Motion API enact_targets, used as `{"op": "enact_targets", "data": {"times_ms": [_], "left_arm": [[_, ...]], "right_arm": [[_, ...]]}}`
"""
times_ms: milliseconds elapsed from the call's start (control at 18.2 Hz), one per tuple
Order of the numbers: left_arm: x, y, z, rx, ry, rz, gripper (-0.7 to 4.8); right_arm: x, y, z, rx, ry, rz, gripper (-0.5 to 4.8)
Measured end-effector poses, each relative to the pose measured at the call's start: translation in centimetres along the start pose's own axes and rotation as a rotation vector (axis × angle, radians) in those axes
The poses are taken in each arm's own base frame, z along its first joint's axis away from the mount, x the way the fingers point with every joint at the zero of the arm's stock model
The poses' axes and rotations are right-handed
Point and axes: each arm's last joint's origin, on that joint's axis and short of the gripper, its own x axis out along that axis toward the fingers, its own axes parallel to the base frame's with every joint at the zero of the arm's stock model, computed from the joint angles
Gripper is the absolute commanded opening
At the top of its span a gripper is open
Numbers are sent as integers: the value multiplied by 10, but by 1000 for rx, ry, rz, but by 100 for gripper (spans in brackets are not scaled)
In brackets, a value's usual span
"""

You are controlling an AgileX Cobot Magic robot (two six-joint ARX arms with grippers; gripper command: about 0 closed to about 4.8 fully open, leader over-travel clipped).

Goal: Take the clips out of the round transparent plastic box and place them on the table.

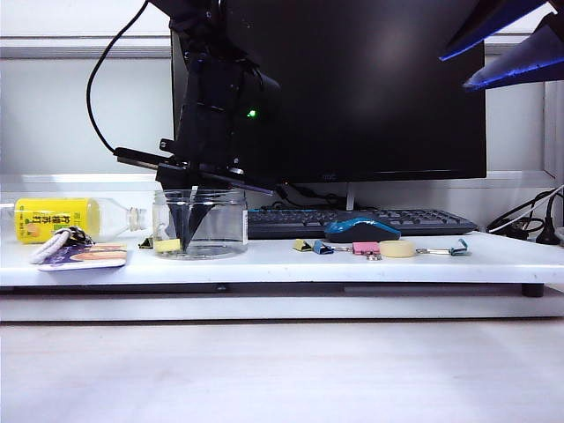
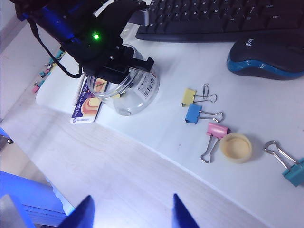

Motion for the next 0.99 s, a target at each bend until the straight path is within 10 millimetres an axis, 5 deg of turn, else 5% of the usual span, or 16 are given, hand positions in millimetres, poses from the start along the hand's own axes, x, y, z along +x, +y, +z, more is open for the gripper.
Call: {"op": "enact_targets", "data": {"times_ms": [659, 769, 989], "left_arm": [[-22, 2, 2, -67, -4, -118, -1], [-22, 2, 1, -38, 8, -134, 52], [-22, 2, 1, 92, -1, -135, 62]], "right_arm": [[0, 0, -1, 5, 6, -1, 212], [0, 0, -1, 6, 7, -2, 212], [0, 0, -1, -3, 8, -2, 212]]}}
